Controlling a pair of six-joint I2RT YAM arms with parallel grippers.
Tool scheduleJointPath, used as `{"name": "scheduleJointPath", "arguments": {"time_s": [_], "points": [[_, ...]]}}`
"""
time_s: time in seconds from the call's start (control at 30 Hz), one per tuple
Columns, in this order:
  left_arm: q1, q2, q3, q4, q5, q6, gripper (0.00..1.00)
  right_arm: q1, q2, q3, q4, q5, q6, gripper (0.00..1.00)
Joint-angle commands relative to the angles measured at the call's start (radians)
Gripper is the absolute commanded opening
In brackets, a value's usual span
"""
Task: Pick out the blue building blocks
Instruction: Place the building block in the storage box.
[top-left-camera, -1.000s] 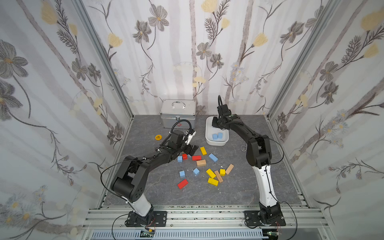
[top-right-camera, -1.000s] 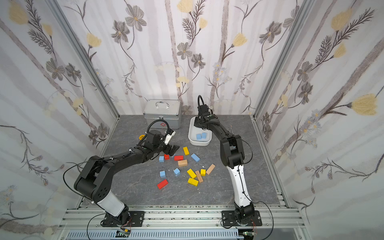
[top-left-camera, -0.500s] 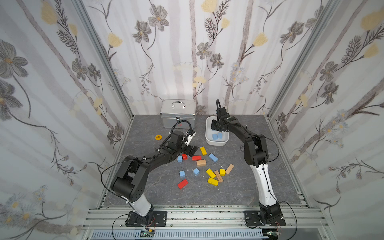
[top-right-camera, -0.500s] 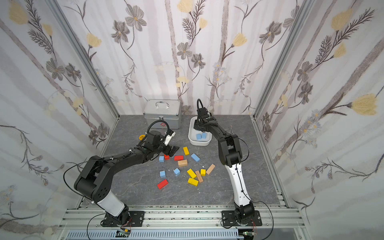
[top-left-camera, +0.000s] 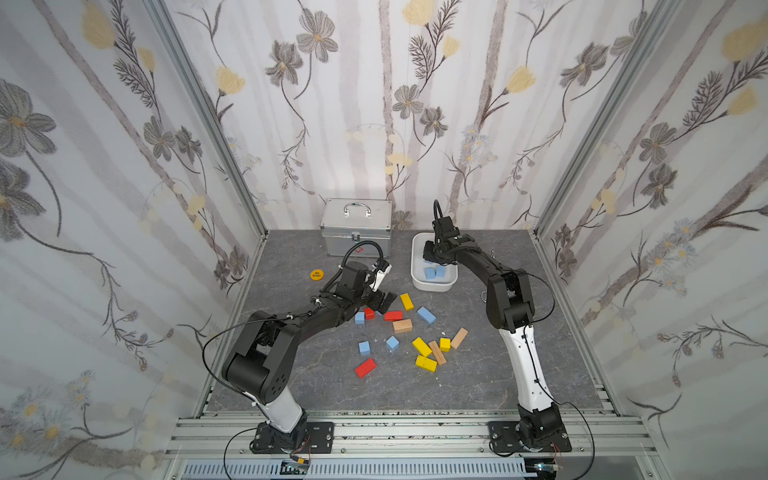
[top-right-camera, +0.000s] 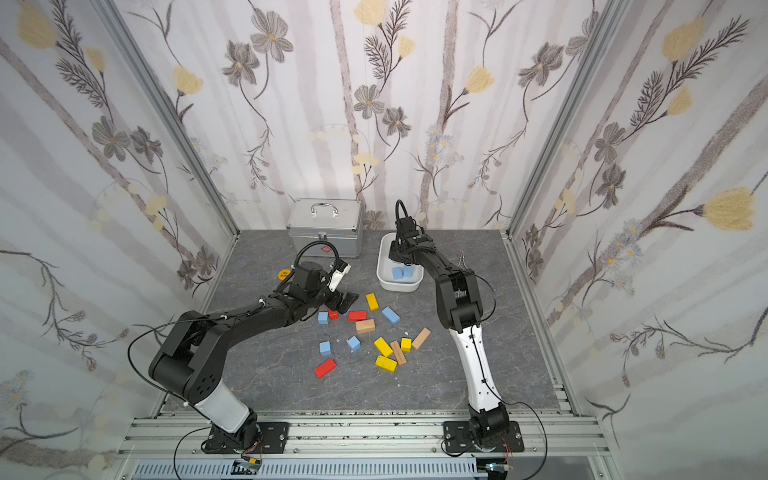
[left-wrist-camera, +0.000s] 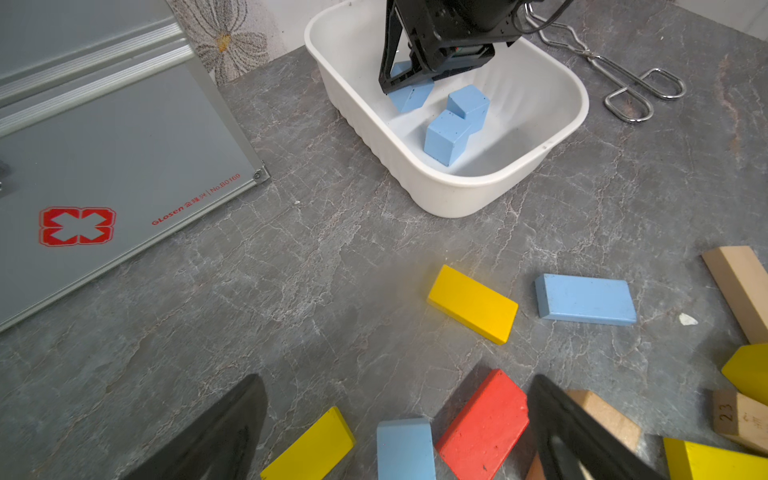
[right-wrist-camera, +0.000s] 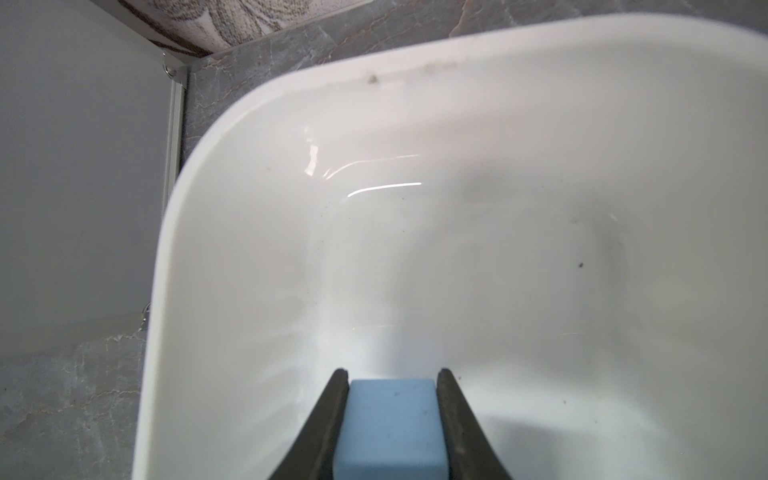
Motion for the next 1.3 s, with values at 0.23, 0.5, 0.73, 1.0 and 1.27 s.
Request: {"name": "scheduleJointPath", "arguments": {"time_s": [0.23, 0.5, 0.73, 1.0, 1.27], "points": [[0.000, -0.006, 0.001, 0.014, 0.008, 0.012, 1.00, -0.002, 0.012, 0.011, 0.026, -0.027, 0.003, 0.22], [0.000, -0.002, 0.002, 0.016, 0.013, 0.005, 1.00, -0.004, 0.010, 0.012, 0.020, -0.040, 0.000, 0.38], [0.000, -0.004, 0.003, 0.016, 0.016, 0.004, 1.00, -0.005, 0.004, 0.012, 0.019, -0.041, 0.002, 0.43], [0.000, -0.010, 0.004, 0.017, 0.017, 0.000, 1.00, -0.004, -0.024, 0.011, 0.017, -0.041, 0.001, 0.56], [0.000, -0.031, 0.001, 0.017, 0.016, -0.001, 1.00, -0.004, -0.069, 0.008, 0.007, -0.014, -0.014, 0.66]]}}
